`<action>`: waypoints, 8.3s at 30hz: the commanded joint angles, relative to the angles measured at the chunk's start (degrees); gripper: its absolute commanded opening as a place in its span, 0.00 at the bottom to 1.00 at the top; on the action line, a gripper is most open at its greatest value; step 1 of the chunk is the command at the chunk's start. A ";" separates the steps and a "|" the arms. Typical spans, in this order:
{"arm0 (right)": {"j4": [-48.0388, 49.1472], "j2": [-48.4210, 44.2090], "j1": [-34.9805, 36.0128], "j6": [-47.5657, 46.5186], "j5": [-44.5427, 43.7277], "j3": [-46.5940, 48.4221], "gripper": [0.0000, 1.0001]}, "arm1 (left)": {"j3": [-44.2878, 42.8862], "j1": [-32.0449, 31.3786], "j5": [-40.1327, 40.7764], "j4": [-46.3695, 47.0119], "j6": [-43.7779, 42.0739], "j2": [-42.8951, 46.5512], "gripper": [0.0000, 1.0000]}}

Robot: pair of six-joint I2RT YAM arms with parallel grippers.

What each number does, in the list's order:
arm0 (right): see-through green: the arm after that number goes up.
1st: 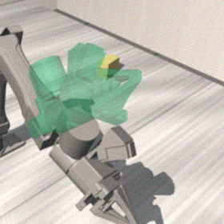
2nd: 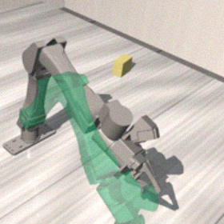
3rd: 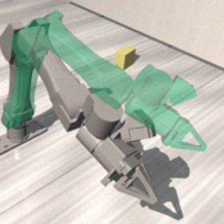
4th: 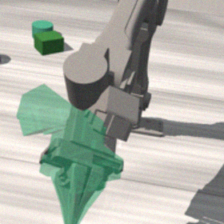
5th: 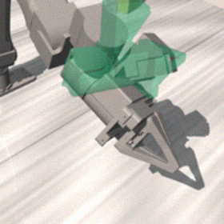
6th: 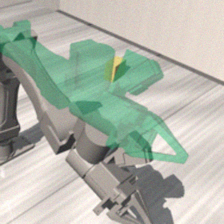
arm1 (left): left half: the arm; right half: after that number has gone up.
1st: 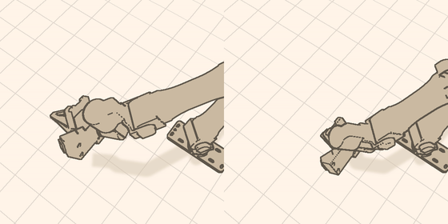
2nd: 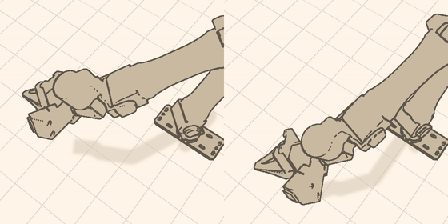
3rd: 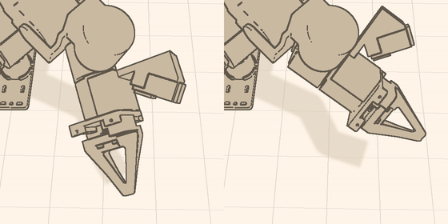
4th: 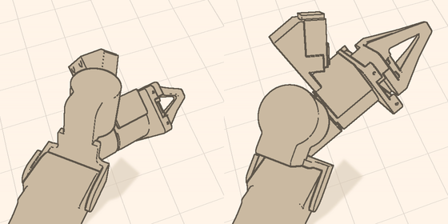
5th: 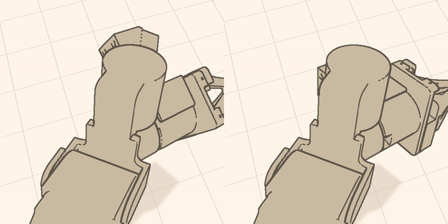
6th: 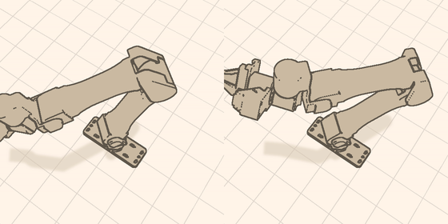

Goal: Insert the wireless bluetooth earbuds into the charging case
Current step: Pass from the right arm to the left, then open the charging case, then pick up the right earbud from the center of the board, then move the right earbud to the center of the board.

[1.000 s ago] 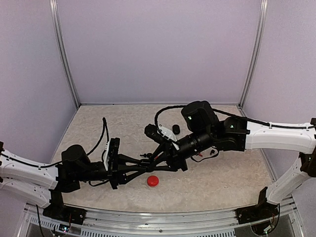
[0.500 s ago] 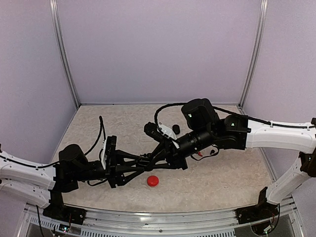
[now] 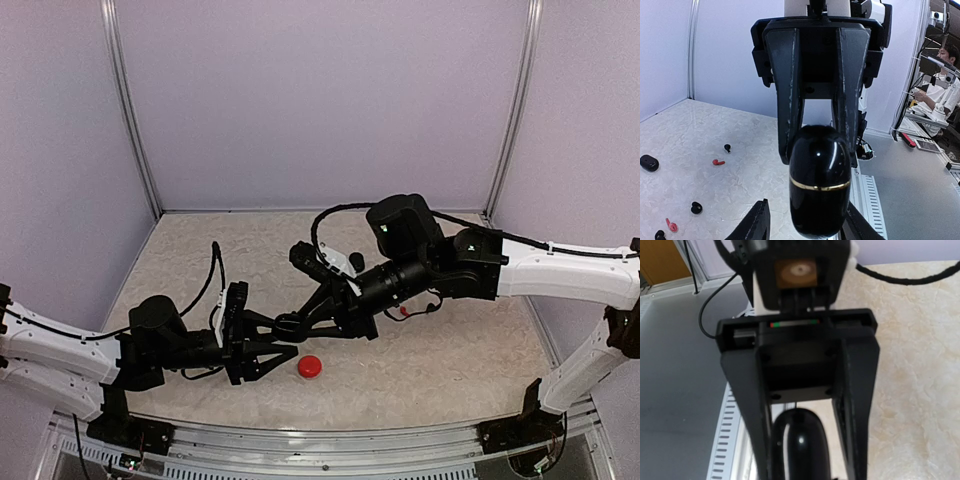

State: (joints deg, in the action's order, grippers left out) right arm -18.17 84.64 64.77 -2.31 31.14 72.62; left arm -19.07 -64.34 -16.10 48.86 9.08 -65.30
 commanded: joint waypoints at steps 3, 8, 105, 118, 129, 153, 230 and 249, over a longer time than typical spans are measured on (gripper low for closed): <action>-0.46 1.25 0.65 -0.77 0.51 1.56 0.06 | -0.85 -0.73 -0.49 2.46 0.50 -0.09 0.46; -0.16 1.36 0.79 -0.77 0.68 1.49 0.06 | -1.62 -1.22 -0.75 3.03 0.42 -1.05 0.46; -8.58 -11.54 -28.68 22.20 -19.09 -13.57 0.90 | 7.18 4.86 6.65 7.22 2.49 6.21 0.06; -16.47 -3.64 -39.20 25.54 -22.03 -18.05 0.81 | 7.80 2.37 7.58 3.16 -8.73 9.45 0.05; -11.17 4.49 -42.68 26.90 -21.46 -17.89 0.73 | 9.21 2.11 8.29 2.89 -8.72 12.13 0.05; -10.07 15.58 -43.17 23.52 -27.46 -14.07 0.61 | 9.94 2.36 8.24 3.83 -10.07 13.24 0.05; -36.27 26.45 -7.95 9.60 -21.32 3.94 0.15 | 14.41 4.75 7.97 3.96 -7.50 21.55 0.05; -44.92 33.57 -6.24 10.90 -25.71 10.87 0.35 | 14.78 4.84 8.32 3.69 -7.76 22.10 0.05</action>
State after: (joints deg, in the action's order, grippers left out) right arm -59.81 116.07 57.80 7.92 7.40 81.73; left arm -5.06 -59.81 -8.43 52.01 1.30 -43.90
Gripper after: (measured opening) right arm 0.339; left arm 0.240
